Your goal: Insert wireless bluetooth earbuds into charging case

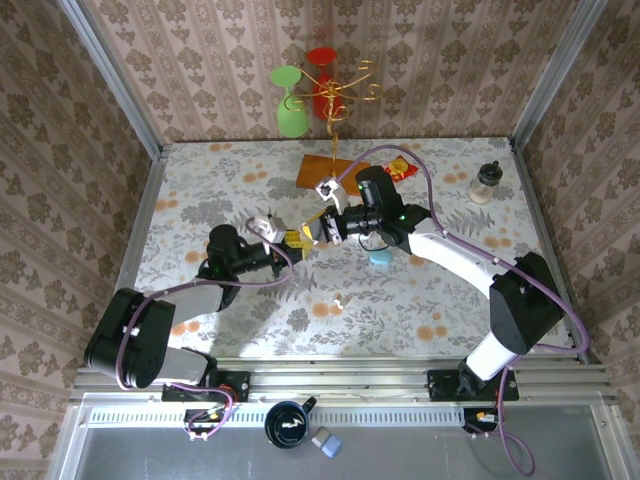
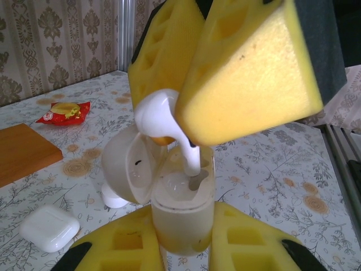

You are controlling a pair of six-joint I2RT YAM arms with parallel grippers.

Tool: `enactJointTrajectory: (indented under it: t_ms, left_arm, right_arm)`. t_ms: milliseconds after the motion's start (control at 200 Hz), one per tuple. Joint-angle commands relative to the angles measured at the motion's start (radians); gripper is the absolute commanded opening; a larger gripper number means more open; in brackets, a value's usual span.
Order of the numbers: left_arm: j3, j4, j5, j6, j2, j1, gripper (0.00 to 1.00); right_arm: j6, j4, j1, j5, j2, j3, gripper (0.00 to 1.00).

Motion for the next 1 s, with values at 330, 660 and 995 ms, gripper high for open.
enactJointTrajectory:
  t_ms: [330, 660, 995]
  left_arm:
    - [-0.004, 0.186, 0.033, -0.104, -0.016, 0.032, 0.01]
    - [0.004, 0.171, 0.061, -0.078, 0.009, 0.026, 0.02]
    - [-0.006, 0.169, 0.051, -0.070, 0.008, 0.030, 0.02]
  right_arm:
    - [0.005, -0.009, -0.013, -0.012, 0.027, -0.016, 0.24]
    - [-0.079, -0.159, 0.018, 0.008, 0.067, 0.086, 0.25]
    - [-0.030, -0.113, 0.013, 0.062, 0.013, 0.058, 0.41]
